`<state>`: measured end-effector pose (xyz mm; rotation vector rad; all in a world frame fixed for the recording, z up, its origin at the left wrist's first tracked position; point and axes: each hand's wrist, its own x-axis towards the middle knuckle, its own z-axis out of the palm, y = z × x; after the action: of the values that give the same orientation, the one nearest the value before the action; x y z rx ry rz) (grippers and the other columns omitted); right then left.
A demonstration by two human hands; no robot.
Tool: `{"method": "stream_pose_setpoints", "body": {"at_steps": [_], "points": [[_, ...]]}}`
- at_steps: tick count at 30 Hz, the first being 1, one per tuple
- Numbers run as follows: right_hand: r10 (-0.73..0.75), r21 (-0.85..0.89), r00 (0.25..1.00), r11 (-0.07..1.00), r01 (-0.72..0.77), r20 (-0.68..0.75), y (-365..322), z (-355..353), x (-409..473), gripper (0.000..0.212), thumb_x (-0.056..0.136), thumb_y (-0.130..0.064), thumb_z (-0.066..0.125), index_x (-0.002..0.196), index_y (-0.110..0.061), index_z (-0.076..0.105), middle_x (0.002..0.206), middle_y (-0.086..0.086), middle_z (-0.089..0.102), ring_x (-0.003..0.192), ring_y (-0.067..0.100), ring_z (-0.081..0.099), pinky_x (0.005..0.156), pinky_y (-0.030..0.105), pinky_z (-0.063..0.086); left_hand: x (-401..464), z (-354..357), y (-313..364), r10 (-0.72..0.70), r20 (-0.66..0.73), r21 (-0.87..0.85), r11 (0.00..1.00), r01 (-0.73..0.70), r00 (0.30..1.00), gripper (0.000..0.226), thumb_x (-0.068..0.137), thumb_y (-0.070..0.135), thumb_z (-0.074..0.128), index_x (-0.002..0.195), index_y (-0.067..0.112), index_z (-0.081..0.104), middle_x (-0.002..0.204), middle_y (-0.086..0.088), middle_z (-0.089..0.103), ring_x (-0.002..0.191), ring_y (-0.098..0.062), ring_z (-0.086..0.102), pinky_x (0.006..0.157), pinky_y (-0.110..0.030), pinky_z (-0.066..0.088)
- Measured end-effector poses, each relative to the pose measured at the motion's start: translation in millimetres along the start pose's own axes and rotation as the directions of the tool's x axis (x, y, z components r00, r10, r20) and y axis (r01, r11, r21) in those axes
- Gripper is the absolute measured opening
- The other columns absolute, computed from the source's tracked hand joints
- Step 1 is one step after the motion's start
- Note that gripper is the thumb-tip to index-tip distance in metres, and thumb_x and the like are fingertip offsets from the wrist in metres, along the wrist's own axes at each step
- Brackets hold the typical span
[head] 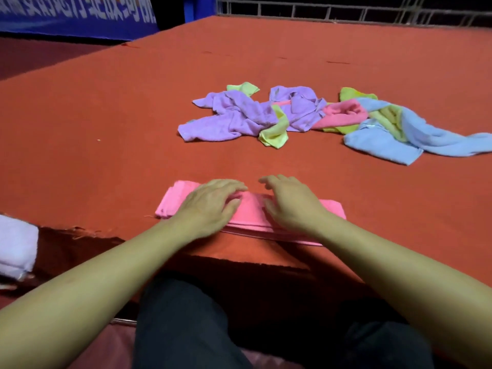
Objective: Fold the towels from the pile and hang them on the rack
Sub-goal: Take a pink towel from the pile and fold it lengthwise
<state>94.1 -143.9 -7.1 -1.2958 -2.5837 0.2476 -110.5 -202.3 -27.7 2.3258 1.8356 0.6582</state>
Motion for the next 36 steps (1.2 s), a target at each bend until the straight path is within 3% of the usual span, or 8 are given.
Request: {"method": "stream_pose_setpoints", "body": {"at_steps": [4,6,9,15,21,24,32,36], "points": [[0.088,-0.221,0.995,0.972,-0.076,0.047,26.8,-6.3,-31.7,0.055,0.098,-0.049,0.038,0.147,-0.026,0.036,0.144,0.002,0.047,0.130,0.029,0.044,0.104,0.043,0.035,12.0,12.4,8.7,-0.035,0.211,0.188,0.982,-0.005,0.977,0.054,0.097,0.056,0.027,0.149,0.042,0.030,0.157,0.013,0.031,0.147,-0.015,0.025,0.121,-0.044,0.013],[0.134,-0.229,0.986,0.967,-0.109,0.099,44.9,-4.9,-44.8,0.061,0.099,-0.056,0.030,0.153,-0.029,0.025,0.154,0.000,0.037,0.141,0.025,0.033,0.115,0.046,0.025,11.3,16.7,5.5,-0.126,0.329,0.282,0.959,0.030,0.936,0.059,0.095,0.064,0.016,0.151,0.048,0.012,0.162,0.015,0.013,0.150,-0.012,0.009,0.121,-0.051,-0.002],[0.221,-0.157,0.948,0.970,-0.188,0.229,63.7,3.1,-59.1,0.067,0.096,-0.066,0.019,0.156,-0.037,0.009,0.163,-0.006,0.018,0.150,0.021,0.014,0.121,0.051,0.010,5.7,17.0,-0.5,-0.175,0.372,0.304,0.951,0.059,0.912,0.073,0.083,0.074,0.004,0.151,0.048,-0.001,0.164,0.013,0.003,0.151,-0.012,0.002,0.120,-0.052,-0.007],[0.206,-0.104,0.964,0.976,-0.190,0.171,69.9,14.4,-61.9,0.068,0.094,-0.068,0.015,0.155,-0.040,0.009,0.163,-0.007,0.016,0.151,0.019,0.011,0.121,0.050,0.007,5.5,19.0,-3.1,-0.174,0.362,0.302,0.951,0.062,0.916,0.067,0.090,0.069,0.011,0.152,0.046,-0.001,0.164,0.013,0.004,0.151,-0.012,0.003,0.121,-0.050,-0.005],[0.202,-0.090,0.968,0.978,-0.190,0.147,71.1,16.0,-64.0,0.066,0.095,-0.067,0.017,0.155,-0.041,0.010,0.163,-0.007,0.017,0.151,0.020,0.011,0.121,0.050,0.007,0.1,8.6,-15.6,-0.232,0.180,0.170,0.965,0.202,0.956,0.077,0.084,0.074,0.010,0.151,0.039,0.024,0.156,0.009,0.033,0.146,-0.014,0.025,0.119,-0.054,-0.006],[0.203,-0.090,0.966,0.977,-0.191,0.157,72.4,16.1,-64.1,0.067,0.093,-0.068,0.015,0.155,-0.041,0.010,0.163,-0.007,0.016,0.151,0.020,0.011,0.121,0.051,0.007,-10.1,-3.2,-30.3,-0.319,0.210,0.300,0.921,0.249,0.924,0.068,0.090,0.071,0.014,0.151,0.042,0.022,0.159,0.012,0.025,0.148,-0.011,0.019,0.118,-0.057,-0.007],[0.205,-0.092,0.967,0.977,-0.193,0.149,71.7,16.9,-63.7,0.070,0.090,-0.070,0.012,0.154,-0.042,0.009,0.163,-0.008,0.017,0.150,0.020,0.012,0.121,0.051,0.008,-11.1,-6.0,-36.0,-0.326,0.282,0.282,0.927,0.247,0.902,0.068,0.089,0.073,0.013,0.152,0.047,0.012,0.162,0.016,0.011,0.150,-0.010,0.010,0.118,-0.058,0.004],[0.204,-0.080,0.967,0.978,-0.194,0.153,70.8,15.3,-64.5,0.068,0.092,-0.069,0.015,0.155,-0.041,0.010,0.163,-0.007,0.017,0.151,0.021,0.012,0.121,0.052,0.008,-6.3,-4.5,-30.2,-0.421,0.318,0.379,0.878,0.293,0.849,0.073,0.090,0.073,0.012,0.155,0.039,0.006,0.165,0.003,0.003,0.152,-0.020,0.001,0.117,-0.063,-0.003]]}}
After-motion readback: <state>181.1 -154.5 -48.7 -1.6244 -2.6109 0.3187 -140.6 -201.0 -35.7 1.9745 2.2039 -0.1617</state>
